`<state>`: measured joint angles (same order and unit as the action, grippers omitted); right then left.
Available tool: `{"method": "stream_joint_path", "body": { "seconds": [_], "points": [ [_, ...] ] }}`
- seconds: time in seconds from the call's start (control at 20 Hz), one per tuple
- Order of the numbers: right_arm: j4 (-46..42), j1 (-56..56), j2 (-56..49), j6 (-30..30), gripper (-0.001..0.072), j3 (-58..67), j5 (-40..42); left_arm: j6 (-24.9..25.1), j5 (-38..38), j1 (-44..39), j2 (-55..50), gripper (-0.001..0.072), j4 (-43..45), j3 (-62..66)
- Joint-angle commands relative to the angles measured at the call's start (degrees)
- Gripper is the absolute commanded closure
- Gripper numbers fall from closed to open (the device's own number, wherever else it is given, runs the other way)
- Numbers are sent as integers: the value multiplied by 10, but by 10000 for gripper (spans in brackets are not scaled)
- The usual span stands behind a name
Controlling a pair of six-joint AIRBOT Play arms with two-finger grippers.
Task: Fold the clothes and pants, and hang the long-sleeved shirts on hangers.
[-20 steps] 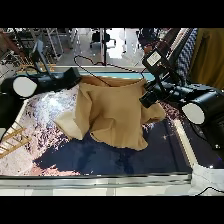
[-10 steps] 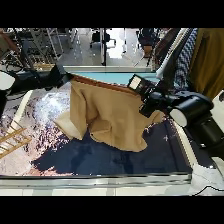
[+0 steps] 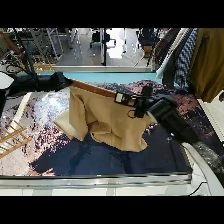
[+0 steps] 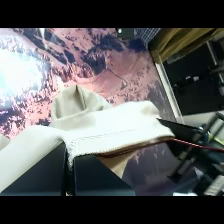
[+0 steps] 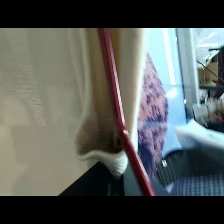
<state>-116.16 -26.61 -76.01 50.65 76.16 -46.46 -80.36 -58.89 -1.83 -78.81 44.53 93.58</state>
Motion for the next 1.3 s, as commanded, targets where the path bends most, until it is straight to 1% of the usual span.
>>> {"method": "stream_joint_path", "body": {
  "seconds": [0.0,0.05,0.15,0.2,0.3,0.35,0.4,0.45,0.55,0.65,0.75,0.85,0.95,1.05,1.15,1.25],
  "points": [
    [28,-33,-52,14,699,0,107,14,-21,-36,-1,699,-16,1],
    [44,-39,-61,21,698,0,125,14,-22,-48,-1,699,-16,1],
    [104,-36,-68,45,698,0,150,14,-23,-68,-1,699,-15,5],
    [136,-30,-67,59,698,0,151,14,-22,-75,-1,698,-17,9],
    [205,-18,-63,59,697,0,145,14,-23,-88,0,693,-30,16],
    [232,-14,-59,59,697,0,141,15,-25,-94,0,559,-47,21],
    [251,-11,-54,59,697,0,138,29,-33,-99,1,324,-59,28],
    [269,-9,-45,59,697,0,132,42,-44,-104,2,191,-61,39],
    [327,-4,-26,59,697,0,133,48,-69,-106,9,193,-63,59],
    [412,7,-10,68,697,0,157,47,-103,-105,24,192,-93,71],
    [491,19,0,110,697,0,207,48,-119,-104,54,194,-123,71],
    [543,27,9,181,697,0,263,48,-123,-104,94,194,-124,71],
    [559,36,24,252,697,7,295,48,-124,-96,134,194,-122,71],
    [559,51,43,268,697,27,302,48,-128,-73,170,194,-94,71],
    [555,85,72,283,697,54,310,47,-147,-39,196,194,-43,71],
    [507,139,109,332,697,82,301,47,-190,1,209,195,16,71]
  ]
}}
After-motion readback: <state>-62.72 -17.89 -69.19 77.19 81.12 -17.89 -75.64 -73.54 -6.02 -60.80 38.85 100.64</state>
